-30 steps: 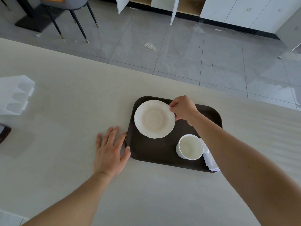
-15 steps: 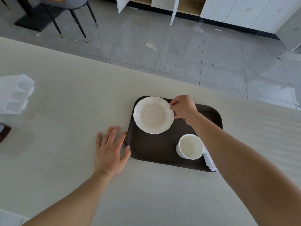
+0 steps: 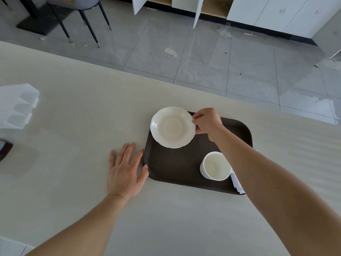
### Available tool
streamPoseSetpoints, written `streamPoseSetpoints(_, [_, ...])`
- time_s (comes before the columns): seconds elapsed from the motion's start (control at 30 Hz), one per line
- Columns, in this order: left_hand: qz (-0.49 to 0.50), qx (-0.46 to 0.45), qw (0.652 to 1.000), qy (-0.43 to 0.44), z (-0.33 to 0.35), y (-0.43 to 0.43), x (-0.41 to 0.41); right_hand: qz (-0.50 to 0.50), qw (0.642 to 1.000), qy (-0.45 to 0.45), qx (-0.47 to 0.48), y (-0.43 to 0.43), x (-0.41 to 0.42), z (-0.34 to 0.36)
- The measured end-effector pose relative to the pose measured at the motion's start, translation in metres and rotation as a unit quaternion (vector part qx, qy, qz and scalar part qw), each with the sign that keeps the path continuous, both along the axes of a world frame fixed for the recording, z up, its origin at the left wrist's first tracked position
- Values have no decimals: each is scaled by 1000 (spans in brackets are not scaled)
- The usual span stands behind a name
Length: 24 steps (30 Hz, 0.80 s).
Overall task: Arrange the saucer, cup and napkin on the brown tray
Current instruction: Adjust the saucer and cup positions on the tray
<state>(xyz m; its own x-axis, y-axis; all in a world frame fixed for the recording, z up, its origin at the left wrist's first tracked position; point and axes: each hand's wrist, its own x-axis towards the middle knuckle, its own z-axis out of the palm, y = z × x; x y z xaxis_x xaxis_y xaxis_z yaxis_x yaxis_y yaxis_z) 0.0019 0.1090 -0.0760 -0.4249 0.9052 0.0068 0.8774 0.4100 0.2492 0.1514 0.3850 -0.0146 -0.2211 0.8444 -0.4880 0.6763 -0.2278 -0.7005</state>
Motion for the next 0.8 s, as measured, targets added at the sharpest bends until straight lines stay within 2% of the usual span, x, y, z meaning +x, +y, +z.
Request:
streamPoseSetpoints(0.33, [-1, -7, 1000, 3, 1, 1, 0, -11, 1000, 4, 3, 1, -1, -3])
streamPoseSetpoints(0.53, [-2, -2, 1000, 5, 1, 0, 0, -8, 999, 43, -26, 0, 9, 0])
streamPoseSetpoints(0.7, [-3, -4, 1000, 4, 1, 0, 0, 19, 999, 41, 17, 0, 38, 15])
streamPoseSetpoints(0.8, [-2, -8, 1000, 4, 0, 0, 0, -12, 997, 61, 48, -9, 75, 28])
